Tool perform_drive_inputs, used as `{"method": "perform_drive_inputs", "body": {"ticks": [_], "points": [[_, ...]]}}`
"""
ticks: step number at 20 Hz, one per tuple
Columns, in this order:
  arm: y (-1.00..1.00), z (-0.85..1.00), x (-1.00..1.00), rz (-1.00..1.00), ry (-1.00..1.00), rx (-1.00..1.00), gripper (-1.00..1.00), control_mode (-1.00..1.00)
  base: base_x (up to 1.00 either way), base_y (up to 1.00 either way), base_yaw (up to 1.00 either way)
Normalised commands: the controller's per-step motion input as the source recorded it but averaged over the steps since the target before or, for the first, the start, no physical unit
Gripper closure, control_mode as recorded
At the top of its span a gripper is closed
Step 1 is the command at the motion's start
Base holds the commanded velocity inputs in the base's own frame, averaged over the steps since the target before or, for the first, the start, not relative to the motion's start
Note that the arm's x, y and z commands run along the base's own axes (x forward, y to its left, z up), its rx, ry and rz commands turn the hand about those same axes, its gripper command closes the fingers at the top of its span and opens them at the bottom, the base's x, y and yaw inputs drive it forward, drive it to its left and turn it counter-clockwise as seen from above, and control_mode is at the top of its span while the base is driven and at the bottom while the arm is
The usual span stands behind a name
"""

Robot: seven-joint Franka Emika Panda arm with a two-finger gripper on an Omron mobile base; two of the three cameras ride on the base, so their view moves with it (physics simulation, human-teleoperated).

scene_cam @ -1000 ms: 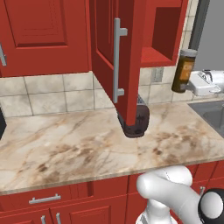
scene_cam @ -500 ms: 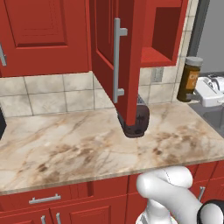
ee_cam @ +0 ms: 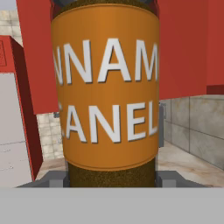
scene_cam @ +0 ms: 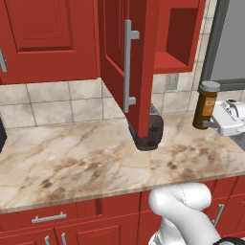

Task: Take the cinnamon bottle from the cabinet and place it on the dining table, next to the plate with the cupcake. Then take the chocolate from the dining counter and place it on the cupcake plate.

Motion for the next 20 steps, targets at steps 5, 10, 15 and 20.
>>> {"method": "perform_drive_inputs", "body": {"ticks": [5, 10, 15, 20], "points": [[0.00, -0.04, 0.00, 0.00, 0.02, 0.00, 1.00, 1.00, 0.00, 0.00, 0.00], [0.00, 0.00, 0.00, 0.00, 0.00, 0.00, 1.00, 1.00, -0.09, 0.03, 0.00], [0.00, 0.00, 0.00, 0.00, 0.00, 0.00, 1.00, 1.00, -0.61, 0.06, 0.00], [0.00, 0.00, 0.00, 0.00, 0.00, 0.00, 1.00, 1.00, -0.69, 0.04, -0.25]]}}
